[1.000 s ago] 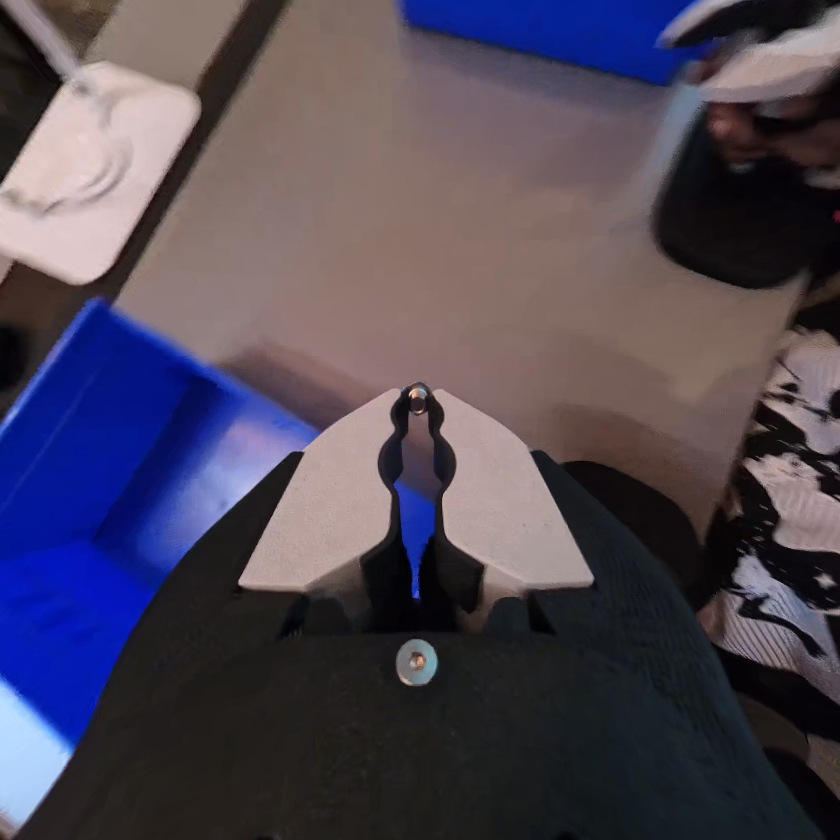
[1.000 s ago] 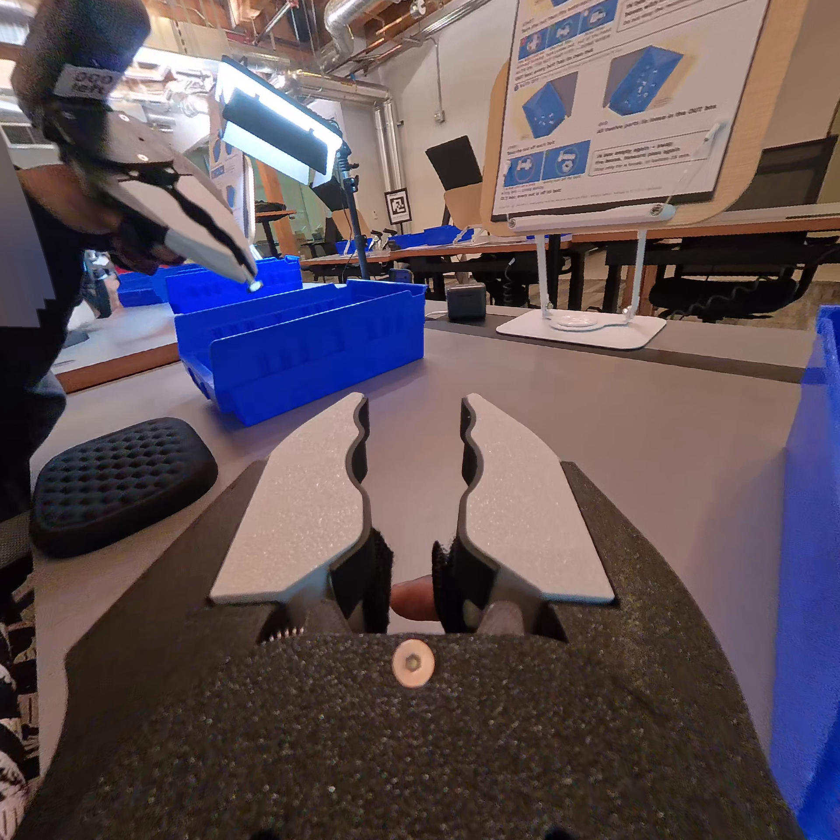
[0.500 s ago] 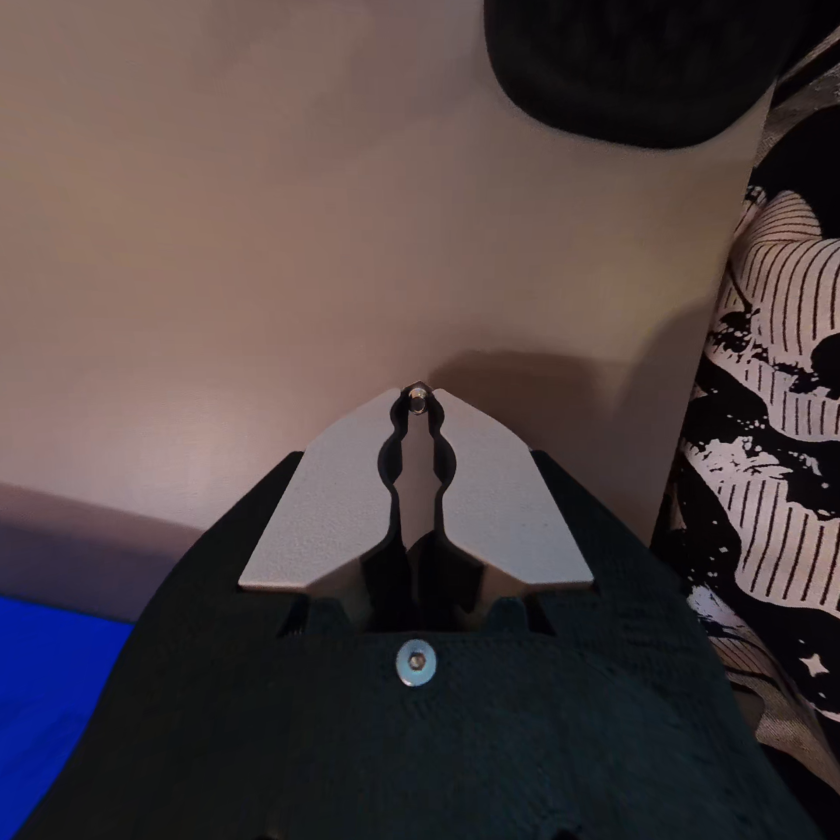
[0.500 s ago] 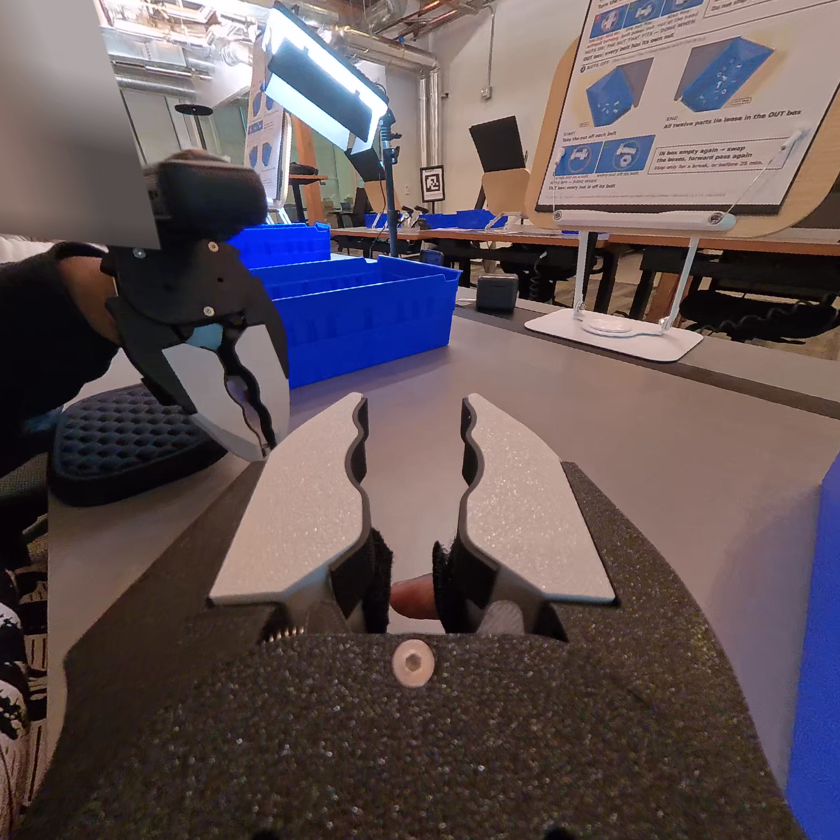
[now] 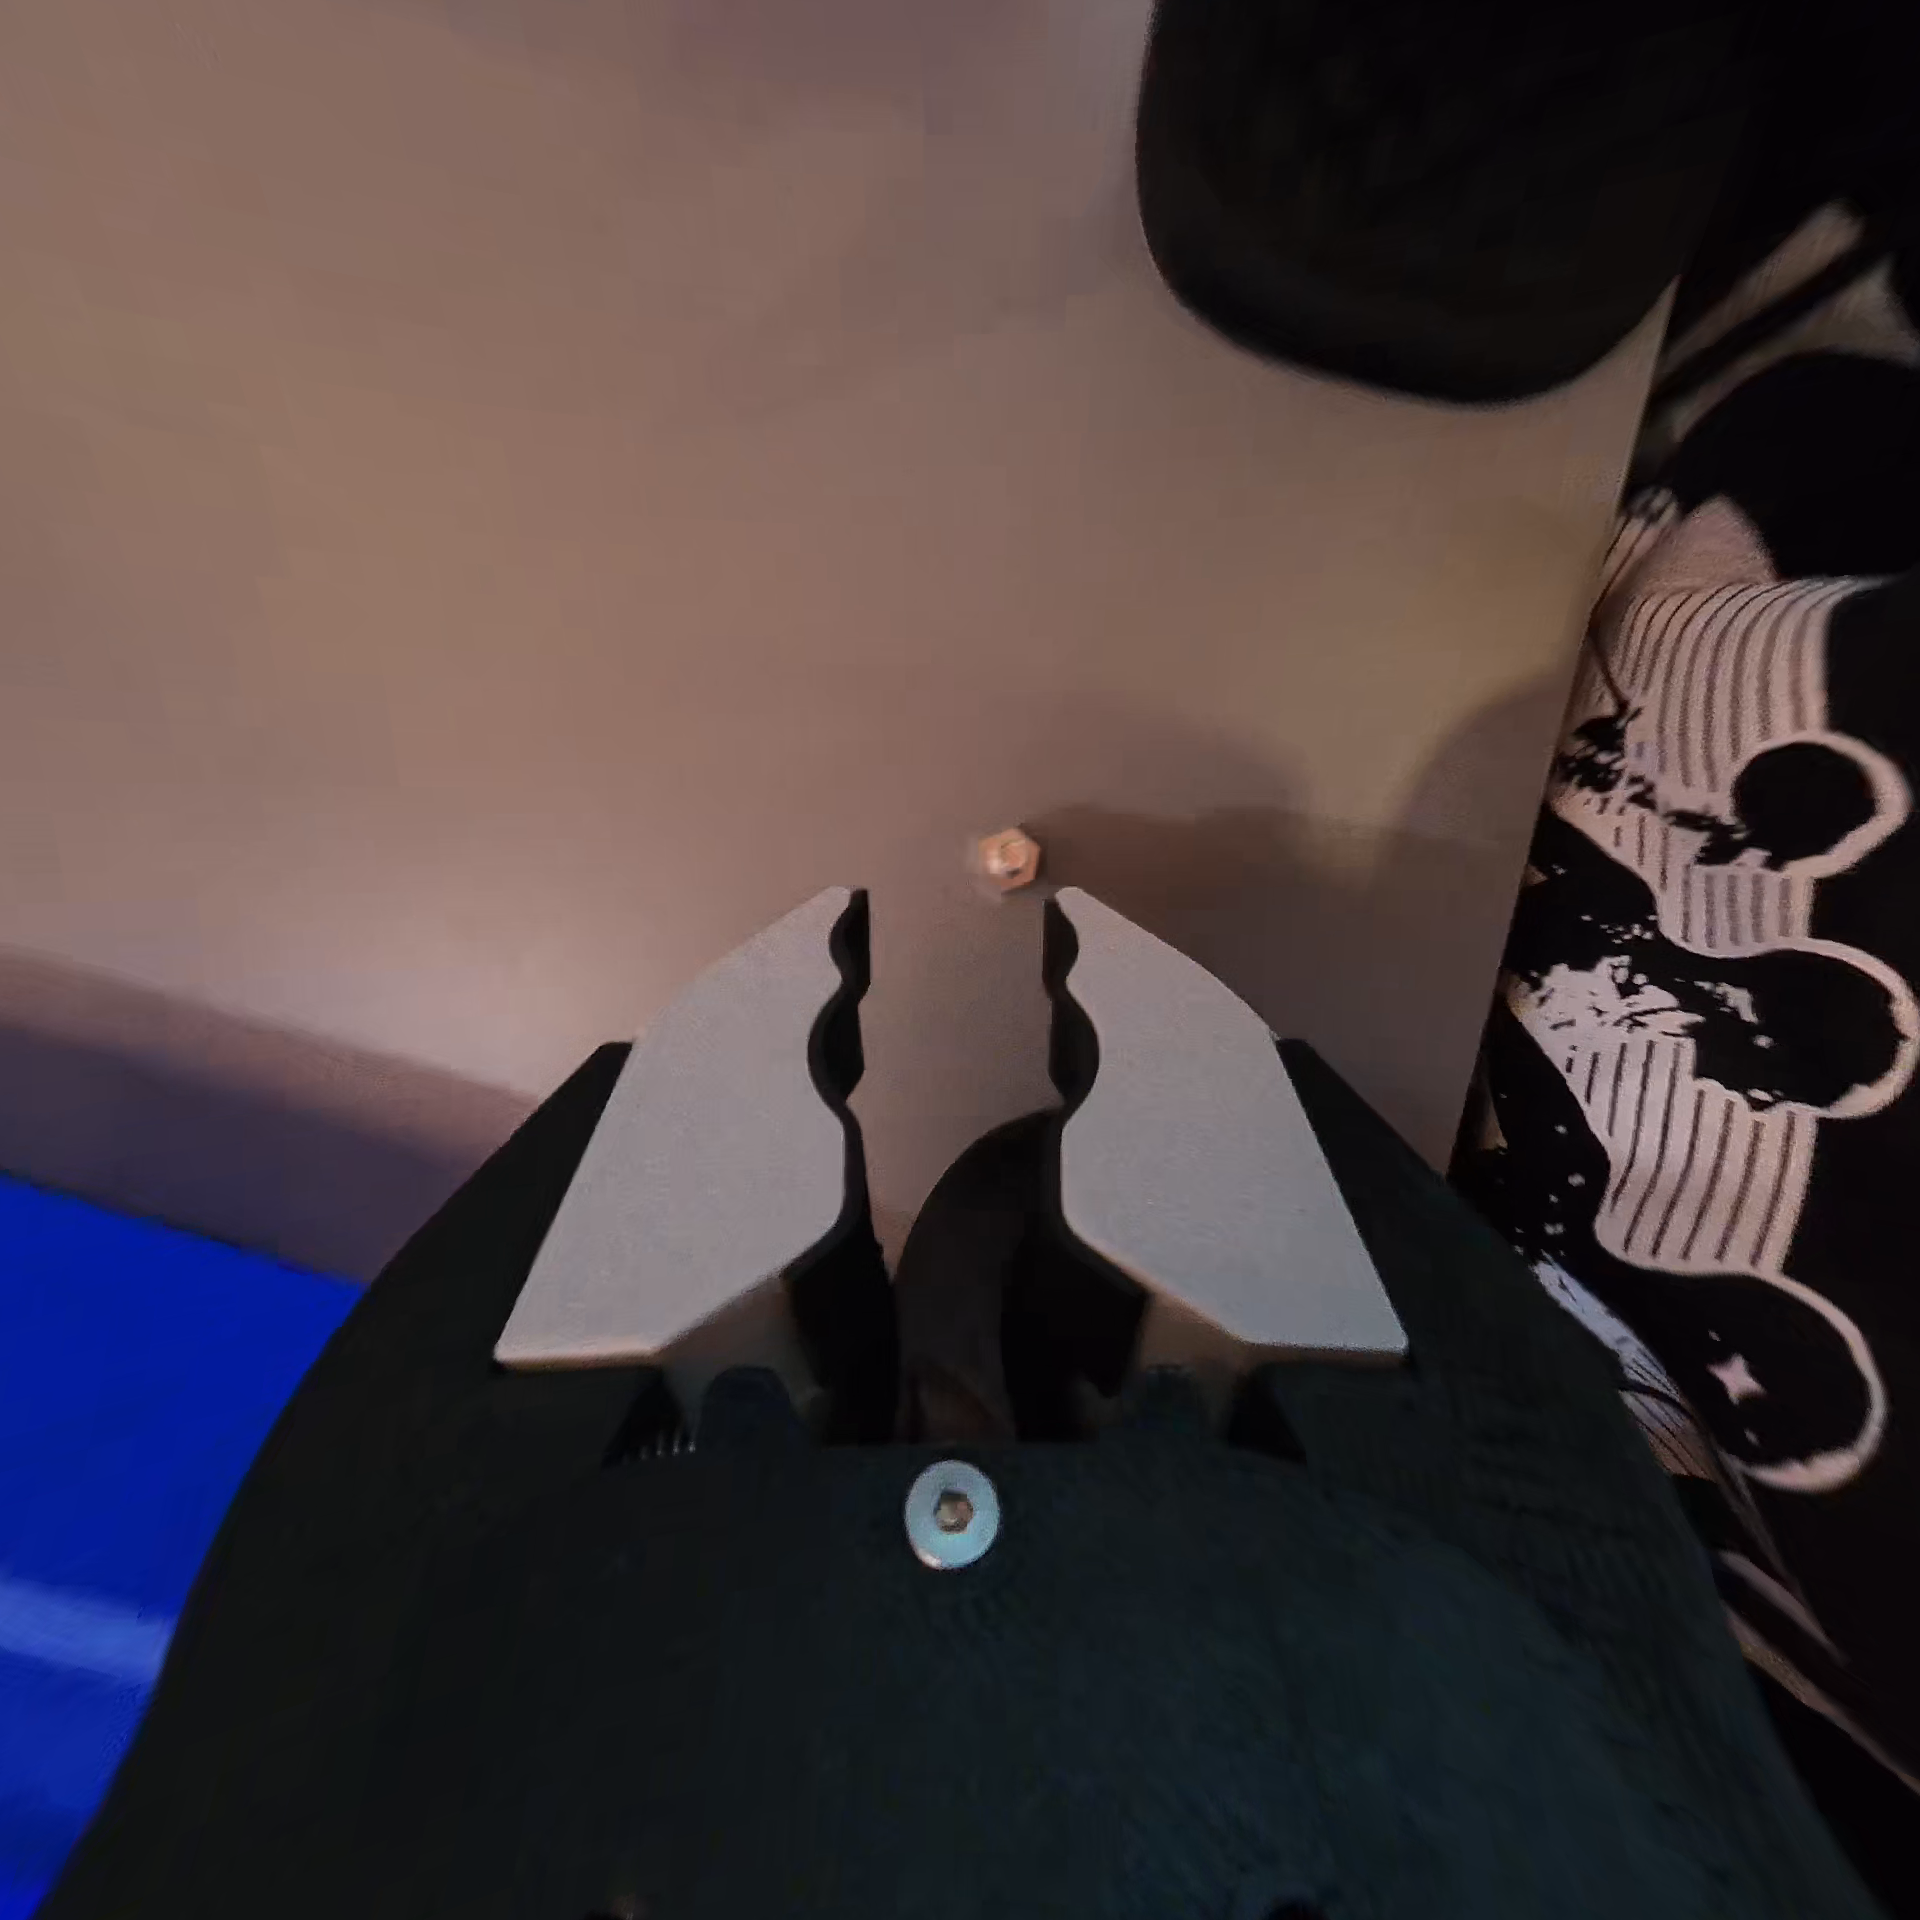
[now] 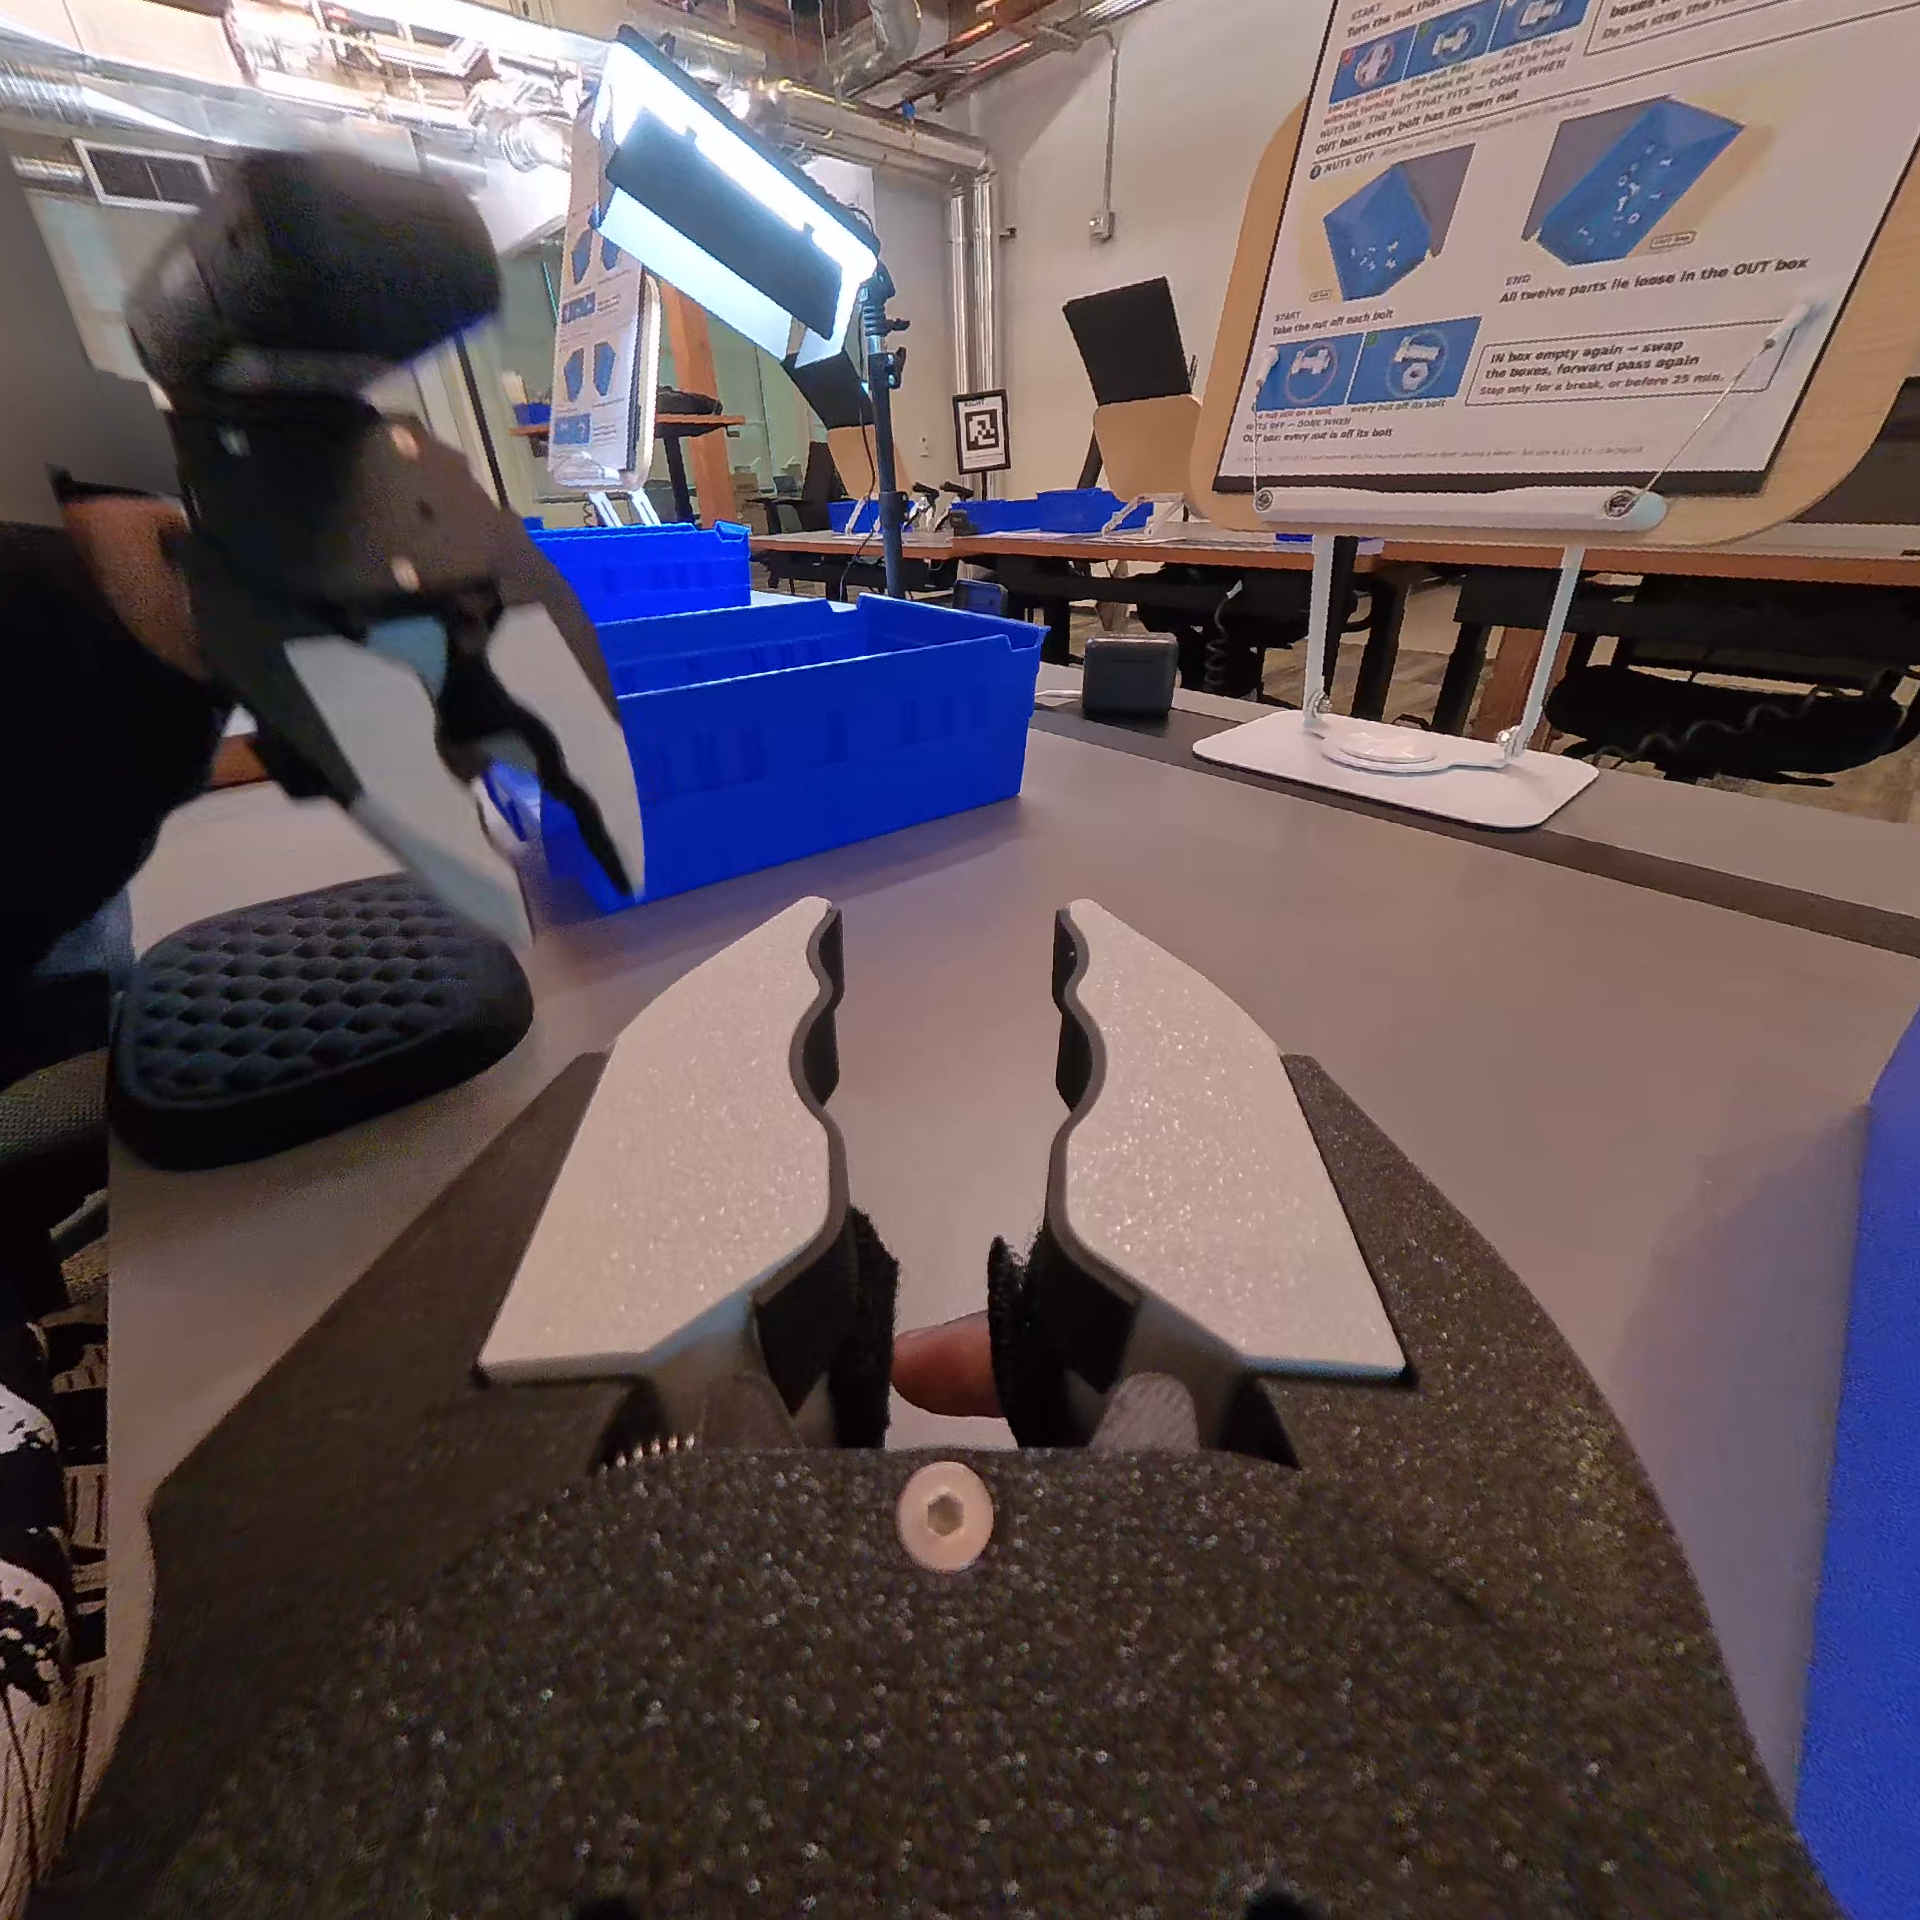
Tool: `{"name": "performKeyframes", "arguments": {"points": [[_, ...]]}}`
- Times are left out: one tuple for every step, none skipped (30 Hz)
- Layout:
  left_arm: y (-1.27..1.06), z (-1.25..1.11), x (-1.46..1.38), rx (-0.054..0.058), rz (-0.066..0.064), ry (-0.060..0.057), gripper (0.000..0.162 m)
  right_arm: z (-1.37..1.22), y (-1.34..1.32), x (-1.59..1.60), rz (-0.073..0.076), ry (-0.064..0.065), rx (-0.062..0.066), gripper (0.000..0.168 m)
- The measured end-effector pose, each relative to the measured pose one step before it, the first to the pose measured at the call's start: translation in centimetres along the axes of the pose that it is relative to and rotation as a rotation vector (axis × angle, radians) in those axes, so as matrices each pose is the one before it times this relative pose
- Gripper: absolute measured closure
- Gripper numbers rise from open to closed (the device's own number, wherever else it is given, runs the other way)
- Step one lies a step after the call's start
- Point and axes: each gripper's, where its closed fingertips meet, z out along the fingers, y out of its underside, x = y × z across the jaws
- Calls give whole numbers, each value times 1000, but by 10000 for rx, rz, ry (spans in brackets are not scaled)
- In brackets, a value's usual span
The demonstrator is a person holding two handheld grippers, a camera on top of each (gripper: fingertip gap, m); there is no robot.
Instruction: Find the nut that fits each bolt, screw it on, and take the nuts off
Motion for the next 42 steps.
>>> {"name": "performKeyframes", "arguments": {"points": [[-175,-1832,-789,531,-193,-277,130,-14,-16,3,1,2,12,129],[-94,-2014,-1074,515,-257,-353,130,2,-3,1,0,1,2,129],[7,-2050,-1359,444,-287,-439,130,13,9,-8,-3,-1,-6,129],[182,-1930,-1533,315,-239,-451,129,9,7,-6,-8,-2,-12,129],[423,-1695,-1489,158,-196,-361,128,10,15,-23,-15,-1,-10,129],[713,-1350,-1427,-39,-241,-245,126,5,-11,-22,-17,1,2,129],[1091,-960,-1484,-303,-294,-211,124,-11,-32,-4,-12,7,17,129],[1292,-554,-1793,-461,-400,-377,123,-34,-39,6,-4,15,29,129],[1380,-137,-2084,-556,-465,-553,122,-29,-47,27,5,19,34,130],[1320,290,-1910,-575,-494,-467,122,-31,-35,39,14,15,32,130],[1209,662,-1269,-574,-429,-120,122,-15,-30,24,22,8,21,130],[1113,852,-813,-588,-347,52,122,-10,-13,39,28,3,8,130],[942,948,-757,-548,-282,-103,123,1,9,26,29,1,-1,130],[793,992,-585,-514,-182,-151,122,4,12,21,22,4,-2,130],[714,1009,-72,-490,-100,84,122,4,2,30,13,6,-2,130],[543,967,63,-395,-117,155,122,6,6,17,9,4,-5,130],[475,850,-191,-353,-200,-2,122,8,20,2,8,2,-7,130],[402,741,-228,-299,-223,-14,125,12,13,8,6,-1,-10,130],[253,599,-101,-177,-208,95,127,6,13,-1,3,-2,-10,130],[179,481,-129,-124,-229,83,130,8,19,1,0,-2,-7,130],[143,366,-208,-92,-218,12,132,2,5,6,2,-1,-4,130],[75,282,-163,-34,-157,13,133,2,6,6,5,0,-4,130],[-27,192,-12,24,-104,95,133,4,9,11,8,-1,-7,130],[-40,128,84,42,-69,150,133,13,11,4,8,-2,-8,130],[15,96,22,-2,-56,87,133,9,8,3,2,0,-6,130],[122,86,-119,-68,-48,-5,133,-7,3,0,-5,4,-3,130],[163,113,-88,-101,-40,9,133,-4,8,4,-7,5,1,130],[191,139,-63,-120,-27,37,134,1,-2,9,-4,4,1,130],[182,157,-82,-107,-24,22,134,-1,1,2,1,2,-1,130],[130,146,-34,-67,-18,35,135,4,1,7,5,1,-1,130],[39,131,2,-8,-3,31,135,-3,-2,12,6,2,1,130],[32,139,-6,-13,-20,12,135,-9,-1,5,4,3,0,130],[109,135,-93,-57,-47,-57,135,0,1,2,1,2,-1,130],[109,136,-130,-55,-36,-73,135,0,0,4,-3,2,0,130],[6,89,-5,16,-22,4,135,-4,-1,-2,-5,2,1,130],[-138,-20,54,116,-10,37,136,-4,-2,0,-6,4,1,130],[-28,15,136,37,12,88,137,0,10,5,-1,3,0,130],[7,14,-65,7,8,-58,138,-1,2,2,2,3,-2,130],[6,7,-50,-4,-12,-45,139,3,3,10,3,2,-3,130],[60,8,-28,-28,16,-35,140,-9,0,2,3,0,0,130],[49,-1,11,-11,18,1,140,-10,-6,-1,0,2,4,130],[-2,-1,-6,16,-13,7,140,-9,-9,4,-3,5,7,130]]}}
